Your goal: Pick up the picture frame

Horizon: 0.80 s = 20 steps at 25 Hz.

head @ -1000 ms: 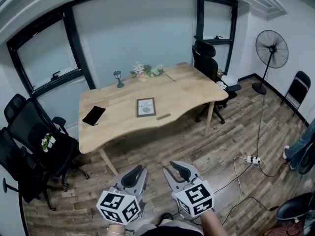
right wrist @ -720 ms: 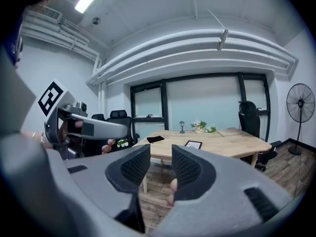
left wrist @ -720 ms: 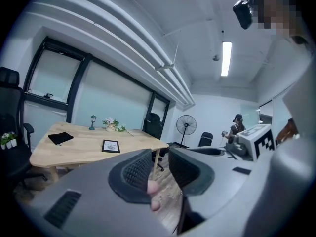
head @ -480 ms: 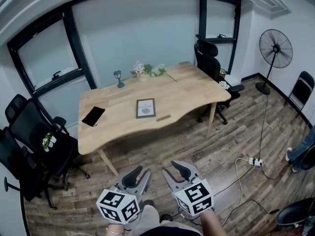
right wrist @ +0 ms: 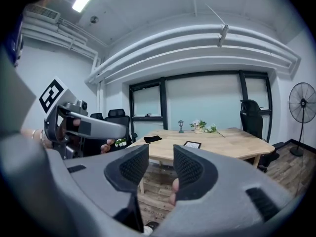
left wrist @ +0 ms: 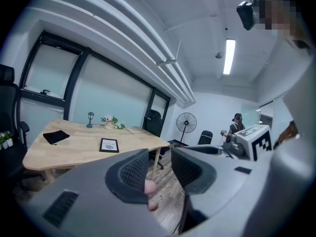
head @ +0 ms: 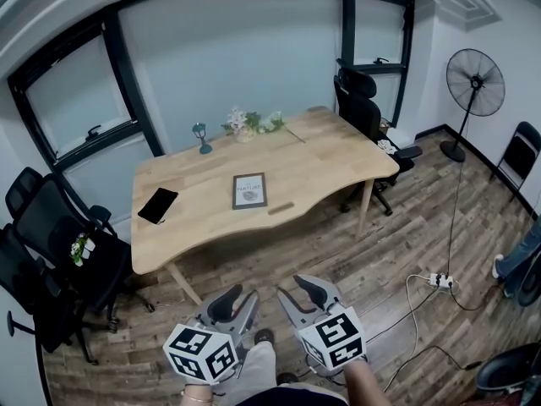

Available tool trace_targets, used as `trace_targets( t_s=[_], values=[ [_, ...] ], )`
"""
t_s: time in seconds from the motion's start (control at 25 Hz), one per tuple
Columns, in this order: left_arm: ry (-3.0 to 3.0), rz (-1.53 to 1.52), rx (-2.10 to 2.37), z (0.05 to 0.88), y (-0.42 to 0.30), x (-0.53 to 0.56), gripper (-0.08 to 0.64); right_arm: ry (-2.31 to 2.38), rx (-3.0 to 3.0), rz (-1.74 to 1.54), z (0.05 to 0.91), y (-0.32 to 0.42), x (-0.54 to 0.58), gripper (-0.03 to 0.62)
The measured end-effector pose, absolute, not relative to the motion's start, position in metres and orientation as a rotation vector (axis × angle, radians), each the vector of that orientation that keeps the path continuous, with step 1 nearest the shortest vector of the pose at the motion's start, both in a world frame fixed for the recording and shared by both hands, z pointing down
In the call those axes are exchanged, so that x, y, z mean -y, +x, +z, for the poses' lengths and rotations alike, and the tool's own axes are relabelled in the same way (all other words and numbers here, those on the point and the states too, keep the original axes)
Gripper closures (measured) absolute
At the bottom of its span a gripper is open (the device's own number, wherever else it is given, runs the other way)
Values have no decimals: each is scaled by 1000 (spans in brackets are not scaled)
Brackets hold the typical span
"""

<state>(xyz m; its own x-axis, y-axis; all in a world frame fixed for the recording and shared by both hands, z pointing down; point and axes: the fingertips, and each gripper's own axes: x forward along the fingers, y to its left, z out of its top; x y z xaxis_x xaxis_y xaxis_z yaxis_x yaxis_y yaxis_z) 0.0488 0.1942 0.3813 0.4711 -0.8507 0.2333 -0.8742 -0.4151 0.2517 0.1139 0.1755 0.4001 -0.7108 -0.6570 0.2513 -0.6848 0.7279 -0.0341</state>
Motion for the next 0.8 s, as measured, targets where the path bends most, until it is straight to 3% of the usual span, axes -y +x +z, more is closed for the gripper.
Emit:
trace_targets(
  t_s=[0.8],
  values=[
    [2388,103,1383,394,9,-102,413,1112,2646,179,409,74,-88,462]
  ],
)
